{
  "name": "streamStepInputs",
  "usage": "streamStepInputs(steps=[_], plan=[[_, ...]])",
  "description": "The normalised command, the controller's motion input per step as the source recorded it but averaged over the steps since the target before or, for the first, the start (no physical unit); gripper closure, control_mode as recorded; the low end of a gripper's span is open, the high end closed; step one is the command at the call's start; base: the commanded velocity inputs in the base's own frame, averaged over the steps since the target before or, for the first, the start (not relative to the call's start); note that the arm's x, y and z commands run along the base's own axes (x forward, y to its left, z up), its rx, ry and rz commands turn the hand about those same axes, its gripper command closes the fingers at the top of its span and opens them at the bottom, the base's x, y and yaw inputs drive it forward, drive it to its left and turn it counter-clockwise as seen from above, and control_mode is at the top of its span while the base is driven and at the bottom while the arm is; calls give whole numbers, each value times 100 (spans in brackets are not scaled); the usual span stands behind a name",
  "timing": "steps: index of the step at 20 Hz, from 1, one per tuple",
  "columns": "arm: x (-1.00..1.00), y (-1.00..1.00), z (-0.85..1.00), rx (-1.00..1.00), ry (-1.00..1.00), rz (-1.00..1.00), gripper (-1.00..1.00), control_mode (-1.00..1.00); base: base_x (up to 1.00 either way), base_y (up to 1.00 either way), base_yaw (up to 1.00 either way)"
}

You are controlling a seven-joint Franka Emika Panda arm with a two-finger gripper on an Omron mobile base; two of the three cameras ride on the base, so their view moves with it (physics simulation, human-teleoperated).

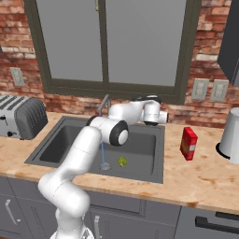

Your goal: Turn on the sink faucet. Then move the broccoli from the counter to the sink. Turn off the sink. Move the vegetable from the sink to the pot next to the stove. Finally move the pot to the front left burner.

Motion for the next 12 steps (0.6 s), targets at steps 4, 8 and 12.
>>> streamStepInputs(steps=[4, 8, 12], plan=[[17, 0, -18, 1, 0, 0, -100, -100, 0, 0, 0], [8, 4, -17, 0, 1, 0, -100, -100, 0, 0, 0], [0, 16, -12, 0, 1, 0, -100, -100, 0, 0, 0]])
